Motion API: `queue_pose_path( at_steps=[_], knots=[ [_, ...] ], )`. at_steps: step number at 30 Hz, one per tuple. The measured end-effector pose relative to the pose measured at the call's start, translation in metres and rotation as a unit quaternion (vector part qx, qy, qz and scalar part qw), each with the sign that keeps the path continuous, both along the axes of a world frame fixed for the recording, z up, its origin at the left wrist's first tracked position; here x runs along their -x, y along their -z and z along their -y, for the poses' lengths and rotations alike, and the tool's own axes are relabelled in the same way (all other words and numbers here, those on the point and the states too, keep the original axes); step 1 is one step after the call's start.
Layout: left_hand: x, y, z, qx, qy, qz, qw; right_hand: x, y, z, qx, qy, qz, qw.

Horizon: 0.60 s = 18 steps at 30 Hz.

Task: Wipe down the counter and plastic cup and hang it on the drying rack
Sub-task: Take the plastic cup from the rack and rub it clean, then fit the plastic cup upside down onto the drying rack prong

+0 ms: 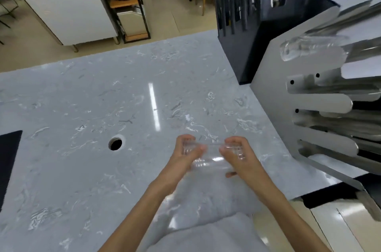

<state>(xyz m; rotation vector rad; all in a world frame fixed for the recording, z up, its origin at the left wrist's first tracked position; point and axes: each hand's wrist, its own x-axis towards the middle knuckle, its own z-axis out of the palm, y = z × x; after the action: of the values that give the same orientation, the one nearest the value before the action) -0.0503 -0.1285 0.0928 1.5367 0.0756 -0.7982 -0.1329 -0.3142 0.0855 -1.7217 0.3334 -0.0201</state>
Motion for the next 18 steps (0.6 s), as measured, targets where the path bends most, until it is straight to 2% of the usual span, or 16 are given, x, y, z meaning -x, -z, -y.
queue_pose_path(
  at_steps=[1,3,7,9,11,12,13,15,18],
  knots=[
    [-0.003,-0.010,0.013,-0.002,0.024,0.040,0.999,0.003,-0.009,0.009,-0.029,0.035,-0.019,0.999],
    [-0.008,-0.027,0.037,0.027,0.046,0.058,0.997,0.011,-0.031,0.031,-0.030,0.040,-0.012,0.999],
    [-0.023,-0.056,0.083,0.146,0.082,-0.012,0.986,0.024,-0.082,0.073,0.069,0.033,0.056,0.995],
    [-0.033,-0.073,0.106,0.245,0.100,-0.055,0.963,0.030,-0.105,0.097,0.103,0.069,0.116,0.985],
    [-0.045,-0.090,0.132,0.337,0.124,-0.072,0.931,0.038,-0.127,0.123,0.070,0.122,0.160,0.977],
    [-0.050,-0.099,0.145,0.351,0.145,-0.049,0.924,0.044,-0.135,0.138,0.050,0.152,0.177,0.971],
    [-0.054,-0.105,0.160,0.321,0.163,0.007,0.933,0.049,-0.143,0.153,0.045,0.184,0.195,0.962],
    [-0.060,-0.110,0.194,0.191,0.151,0.161,0.956,0.055,-0.158,0.184,0.090,0.245,0.227,0.938],
    [-0.076,-0.101,0.248,0.082,0.083,0.303,0.946,0.053,-0.177,0.234,0.200,0.298,0.250,0.899]
  ],
)
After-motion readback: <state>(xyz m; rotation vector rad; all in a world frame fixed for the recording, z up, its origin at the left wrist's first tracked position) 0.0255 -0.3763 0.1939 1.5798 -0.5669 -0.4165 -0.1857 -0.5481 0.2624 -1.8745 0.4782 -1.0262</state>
